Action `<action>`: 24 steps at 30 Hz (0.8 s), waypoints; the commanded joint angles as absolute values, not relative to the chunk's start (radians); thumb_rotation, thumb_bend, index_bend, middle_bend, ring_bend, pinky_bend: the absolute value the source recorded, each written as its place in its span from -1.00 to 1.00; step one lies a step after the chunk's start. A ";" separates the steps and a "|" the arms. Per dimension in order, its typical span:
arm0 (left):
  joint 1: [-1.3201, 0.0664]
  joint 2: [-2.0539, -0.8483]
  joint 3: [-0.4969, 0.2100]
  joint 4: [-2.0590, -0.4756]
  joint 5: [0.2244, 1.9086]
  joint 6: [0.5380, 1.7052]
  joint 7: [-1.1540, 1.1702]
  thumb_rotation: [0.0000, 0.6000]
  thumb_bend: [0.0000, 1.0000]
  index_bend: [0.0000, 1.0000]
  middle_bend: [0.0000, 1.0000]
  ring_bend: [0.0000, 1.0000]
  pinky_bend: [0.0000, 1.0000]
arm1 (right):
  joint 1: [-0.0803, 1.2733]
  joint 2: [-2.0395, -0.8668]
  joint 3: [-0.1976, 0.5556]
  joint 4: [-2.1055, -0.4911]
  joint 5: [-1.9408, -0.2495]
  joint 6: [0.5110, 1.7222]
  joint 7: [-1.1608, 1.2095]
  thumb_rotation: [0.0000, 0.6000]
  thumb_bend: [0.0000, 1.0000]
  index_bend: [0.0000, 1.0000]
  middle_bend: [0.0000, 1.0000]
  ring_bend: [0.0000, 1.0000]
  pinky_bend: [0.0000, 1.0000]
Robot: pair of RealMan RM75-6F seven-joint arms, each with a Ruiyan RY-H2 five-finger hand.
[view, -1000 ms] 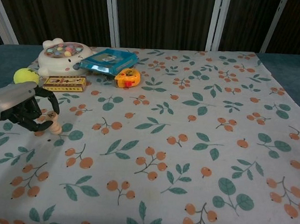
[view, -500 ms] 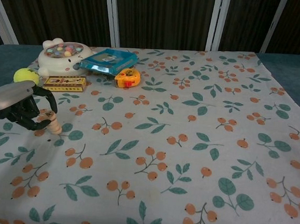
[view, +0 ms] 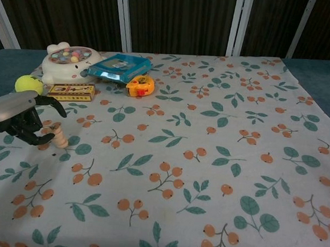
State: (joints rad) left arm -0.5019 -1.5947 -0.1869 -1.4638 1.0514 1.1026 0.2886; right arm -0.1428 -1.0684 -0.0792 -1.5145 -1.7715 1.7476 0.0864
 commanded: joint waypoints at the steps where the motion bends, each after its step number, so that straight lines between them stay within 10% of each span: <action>1: -0.498 -1.585 -0.186 -1.479 1.065 1.112 0.278 1.00 -0.20 -0.44 1.00 1.00 1.00 | -0.143 -1.068 -0.079 -1.515 -1.771 1.748 0.087 1.00 -0.59 -1.00 -1.00 -1.00 -0.94; 8: -0.421 -1.475 -0.118 -1.615 1.316 1.253 0.096 1.00 -0.20 -0.51 0.90 0.90 0.99 | -0.144 -1.068 -0.078 -1.513 -1.767 1.749 0.088 1.00 -0.59 -1.00 -1.00 -1.00 -0.94; 10: -0.379 -1.377 -0.024 -1.678 1.473 1.291 -0.037 1.00 -0.19 -0.62 0.37 0.32 0.57 | -0.145 -1.070 -0.078 -1.513 -1.766 1.748 0.083 1.00 -0.59 -1.00 -1.00 -1.00 -0.94; 12: -0.339 -1.293 0.057 -1.696 1.593 1.345 -0.125 1.00 -0.19 -0.73 -0.30 -0.45 -0.26 | -0.145 -1.073 -0.078 -1.514 -1.767 1.746 0.074 1.00 -0.59 -1.00 -1.00 -1.00 -0.94; 14: -0.295 -1.238 0.131 -1.667 1.694 1.414 -0.184 1.00 -0.19 -0.77 -0.58 -0.77 -0.70 | -0.146 -1.076 -0.080 -1.515 -1.770 1.743 0.062 1.00 -0.59 -1.00 -1.00 -1.00 -0.94; 24: -0.176 -1.195 0.200 -1.507 1.738 1.522 -0.172 1.00 -0.20 -1.00 -1.00 -1.00 -1.00 | -0.140 -1.092 -0.082 -1.521 -1.780 1.727 0.016 1.00 -0.59 -1.00 -1.00 -1.00 -0.94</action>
State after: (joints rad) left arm -0.1886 -1.2076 0.2106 -1.5299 1.7234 1.4910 -0.1543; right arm -0.1407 -1.0903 -0.0817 -1.5199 -1.7789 1.7281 0.0178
